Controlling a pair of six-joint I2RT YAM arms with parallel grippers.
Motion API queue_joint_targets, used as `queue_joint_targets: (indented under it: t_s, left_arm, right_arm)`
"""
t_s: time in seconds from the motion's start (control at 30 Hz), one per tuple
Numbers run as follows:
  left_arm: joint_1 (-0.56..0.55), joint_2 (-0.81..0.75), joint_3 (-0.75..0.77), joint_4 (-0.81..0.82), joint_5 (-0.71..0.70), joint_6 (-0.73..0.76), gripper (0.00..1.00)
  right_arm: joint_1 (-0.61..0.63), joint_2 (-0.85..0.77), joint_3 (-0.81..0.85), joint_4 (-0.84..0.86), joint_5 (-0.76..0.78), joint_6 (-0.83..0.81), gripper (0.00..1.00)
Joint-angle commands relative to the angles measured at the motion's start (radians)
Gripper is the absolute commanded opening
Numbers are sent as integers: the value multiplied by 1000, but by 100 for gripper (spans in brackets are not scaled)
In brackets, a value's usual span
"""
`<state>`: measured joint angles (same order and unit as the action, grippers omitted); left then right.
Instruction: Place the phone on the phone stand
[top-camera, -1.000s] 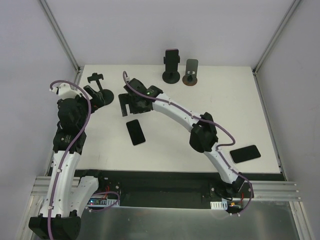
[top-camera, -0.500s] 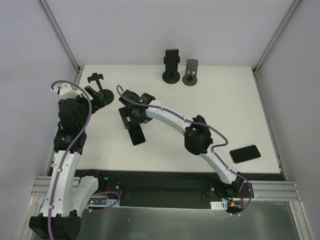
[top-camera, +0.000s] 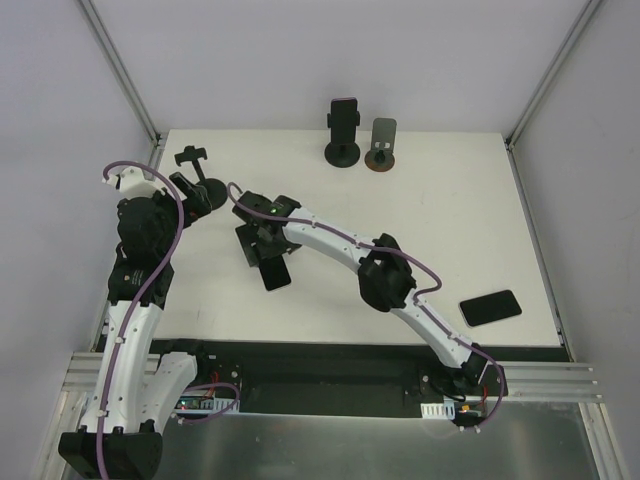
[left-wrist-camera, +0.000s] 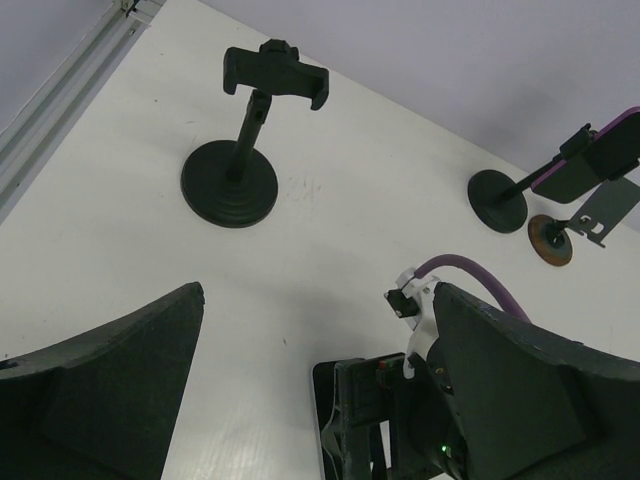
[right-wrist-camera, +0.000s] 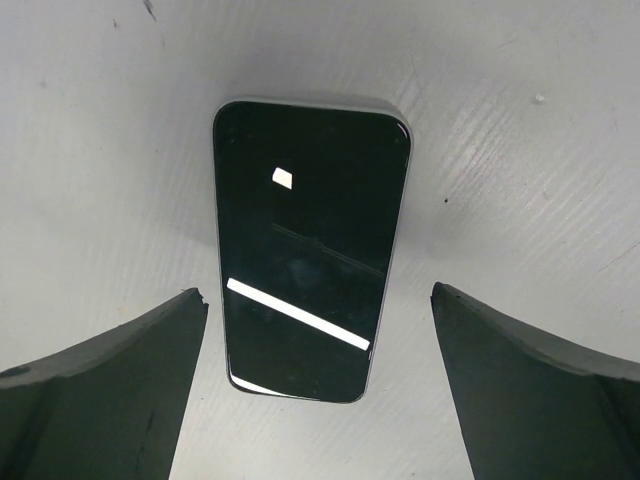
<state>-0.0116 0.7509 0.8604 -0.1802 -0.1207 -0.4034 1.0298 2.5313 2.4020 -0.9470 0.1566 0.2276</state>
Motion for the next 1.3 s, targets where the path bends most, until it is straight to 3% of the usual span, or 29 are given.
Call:
queue_joint_targets:
  t_s: [0.0, 0.67, 0.97, 1.07, 1.1, 1.17, 1.27]
  left_arm:
    - [28, 4, 2, 38, 19, -11, 96]
    - [41, -1, -4, 41, 33, -32, 94]
    - [47, -1, -6, 41, 41, -38, 94]
    - [45, -1, -6, 39, 41, -38, 94]
    - [47, -1, -6, 41, 42, -38, 94]
    - [47, 1, -8, 41, 43, -40, 94]
    - [48, 4, -8, 39, 46, -40, 93]
  right_arm:
    - [6, 4, 51, -27, 35, 12, 96]
    - [24, 96, 140, -62, 29, 29, 99]
    - [24, 132, 172, -107, 64, 30, 87]
    - [15, 136, 169, -130, 77, 19, 77]
    - [13, 133, 166, -136, 80, 16, 65]
    - [10, 121, 152, -136, 95, 6, 54]
    - [7, 103, 134, -133, 112, -8, 50]
